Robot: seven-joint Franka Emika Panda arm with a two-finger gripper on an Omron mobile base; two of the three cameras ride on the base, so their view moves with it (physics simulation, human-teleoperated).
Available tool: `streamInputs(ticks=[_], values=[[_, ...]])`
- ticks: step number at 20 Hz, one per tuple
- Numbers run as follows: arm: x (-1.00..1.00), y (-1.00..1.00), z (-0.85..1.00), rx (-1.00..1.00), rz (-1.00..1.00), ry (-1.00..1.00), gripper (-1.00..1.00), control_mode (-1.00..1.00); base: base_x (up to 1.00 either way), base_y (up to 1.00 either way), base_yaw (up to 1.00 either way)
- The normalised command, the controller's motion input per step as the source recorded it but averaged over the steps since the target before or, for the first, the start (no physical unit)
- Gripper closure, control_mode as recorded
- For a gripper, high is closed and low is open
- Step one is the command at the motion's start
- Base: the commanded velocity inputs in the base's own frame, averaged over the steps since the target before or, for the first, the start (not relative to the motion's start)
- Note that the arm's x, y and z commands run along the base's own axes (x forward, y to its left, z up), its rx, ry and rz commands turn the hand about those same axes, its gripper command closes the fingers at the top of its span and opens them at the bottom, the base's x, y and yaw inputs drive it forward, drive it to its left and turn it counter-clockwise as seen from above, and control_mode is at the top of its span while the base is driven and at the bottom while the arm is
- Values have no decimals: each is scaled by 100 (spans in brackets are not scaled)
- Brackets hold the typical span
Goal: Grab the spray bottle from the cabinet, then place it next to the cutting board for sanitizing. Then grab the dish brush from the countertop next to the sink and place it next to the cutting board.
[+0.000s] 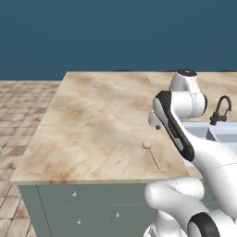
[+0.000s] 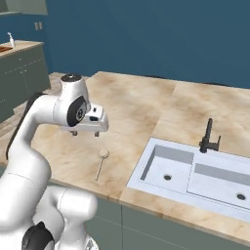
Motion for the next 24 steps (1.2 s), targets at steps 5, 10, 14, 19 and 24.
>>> streamInputs(ticks=[5,10,14,19,24], values=[[19,-24,-100,-1,2,39,-100,-100,0,0,0],[2,-8,-98,0,1,12,-100,-100,0,0,0],[17,0,-95,0,0,7,-100,-100,0,0,0],[49,0,-82,0,3,2,-100,-100,0,0,0],[61,0,-32,0,1,0,-100,-100,0,0,0]])
